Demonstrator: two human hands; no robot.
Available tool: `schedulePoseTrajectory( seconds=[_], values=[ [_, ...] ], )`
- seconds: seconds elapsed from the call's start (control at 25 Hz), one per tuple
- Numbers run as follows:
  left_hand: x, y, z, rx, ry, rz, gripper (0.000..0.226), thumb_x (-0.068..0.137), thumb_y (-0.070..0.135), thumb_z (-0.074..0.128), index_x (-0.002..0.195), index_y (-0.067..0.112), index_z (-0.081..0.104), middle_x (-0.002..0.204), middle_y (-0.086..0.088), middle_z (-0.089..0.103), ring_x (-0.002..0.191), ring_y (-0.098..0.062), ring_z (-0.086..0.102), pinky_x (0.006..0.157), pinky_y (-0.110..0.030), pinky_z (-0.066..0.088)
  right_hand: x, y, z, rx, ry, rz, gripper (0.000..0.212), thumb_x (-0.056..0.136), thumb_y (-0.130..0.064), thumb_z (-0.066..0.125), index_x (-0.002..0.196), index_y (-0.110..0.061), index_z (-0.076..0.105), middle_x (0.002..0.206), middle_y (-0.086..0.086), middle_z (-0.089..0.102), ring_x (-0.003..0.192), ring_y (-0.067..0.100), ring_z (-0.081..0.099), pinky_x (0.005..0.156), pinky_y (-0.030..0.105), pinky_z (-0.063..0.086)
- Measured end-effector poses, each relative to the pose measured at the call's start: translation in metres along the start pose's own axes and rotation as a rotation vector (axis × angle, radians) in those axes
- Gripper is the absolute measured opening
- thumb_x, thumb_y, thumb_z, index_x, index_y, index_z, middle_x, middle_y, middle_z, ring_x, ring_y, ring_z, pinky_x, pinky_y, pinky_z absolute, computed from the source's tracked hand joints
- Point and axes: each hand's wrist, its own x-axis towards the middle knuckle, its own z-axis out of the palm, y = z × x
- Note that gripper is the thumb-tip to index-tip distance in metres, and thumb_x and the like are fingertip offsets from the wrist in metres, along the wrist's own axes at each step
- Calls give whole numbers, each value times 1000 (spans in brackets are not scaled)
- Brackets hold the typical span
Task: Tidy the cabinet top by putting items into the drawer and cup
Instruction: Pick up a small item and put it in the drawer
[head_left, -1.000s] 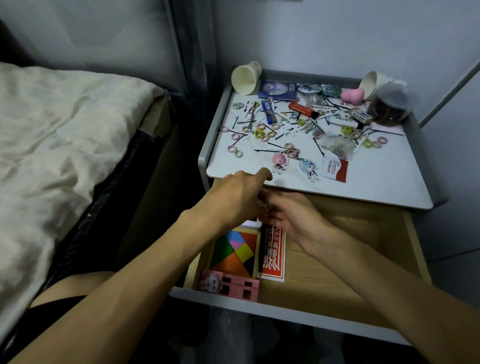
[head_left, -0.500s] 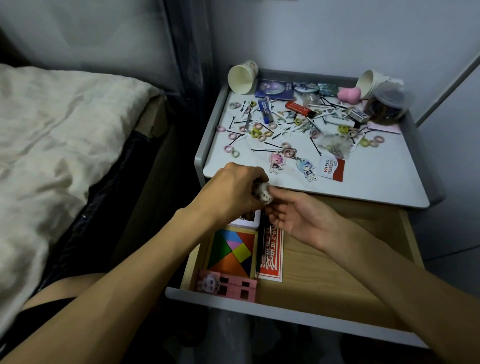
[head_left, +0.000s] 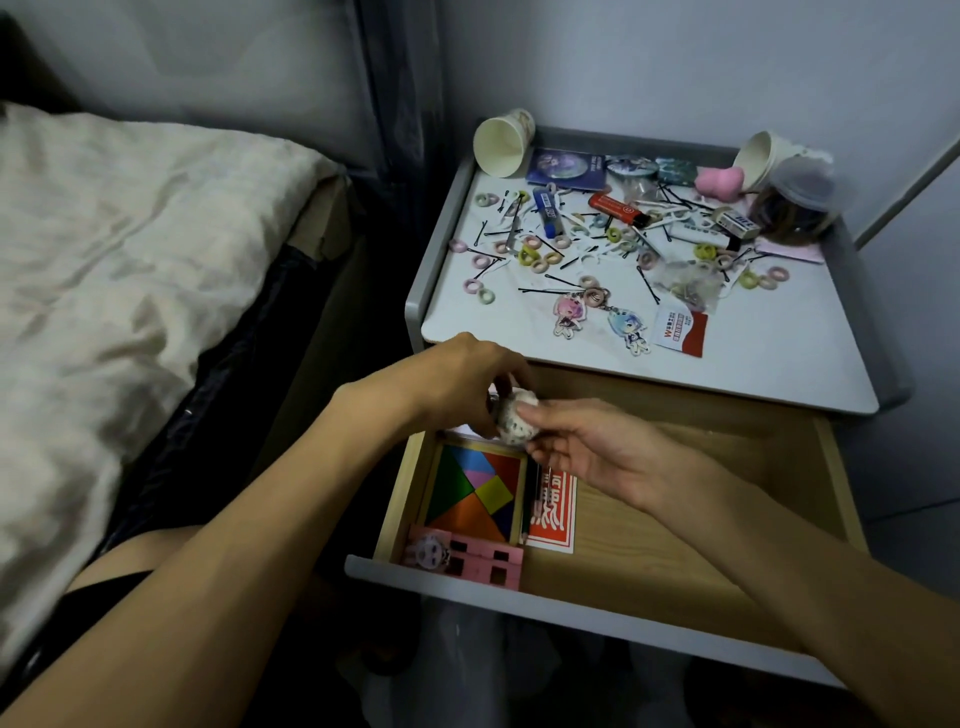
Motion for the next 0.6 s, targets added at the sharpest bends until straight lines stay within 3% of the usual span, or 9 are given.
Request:
schedulePoseTrajectory(
  seconds=[0.16,0.32,0.44,0.6],
  values=[
    [-1,-20,1,171,80,-274,35,83,18,68,117,19,62,109,-4,66,97,-24,63,81,-37,54,5,31,0,-646,-92,35,34,79,-12,77,109,-15,63,103,4,69,90,15,67,72,22,56],
    [-5,-24,4,297,89,-472,4,91,12,53,95,12,54,77,-3,46,82,-25,58,68,-36,50,14,51,18,-1078,-275,48,37,76,-16,80,104,-26,59,98,-11,62,90,6,60,72,19,51],
    [-3,-22,9,227,5,-500,24,91,7,52,72,13,40,69,-3,46,79,-25,63,78,-39,58,25,62,26,-1257,-314,46,49,75,-21,80,120,-20,59,113,-3,62,101,15,61,89,34,55],
    [1,-22,12,147,-40,-540,28,91,4,51,67,14,40,71,-6,54,83,-26,69,78,-41,60,27,70,26,-1325,-259,-71,48,74,-25,82,118,-22,63,113,-4,63,100,12,62,86,29,56]
  ],
)
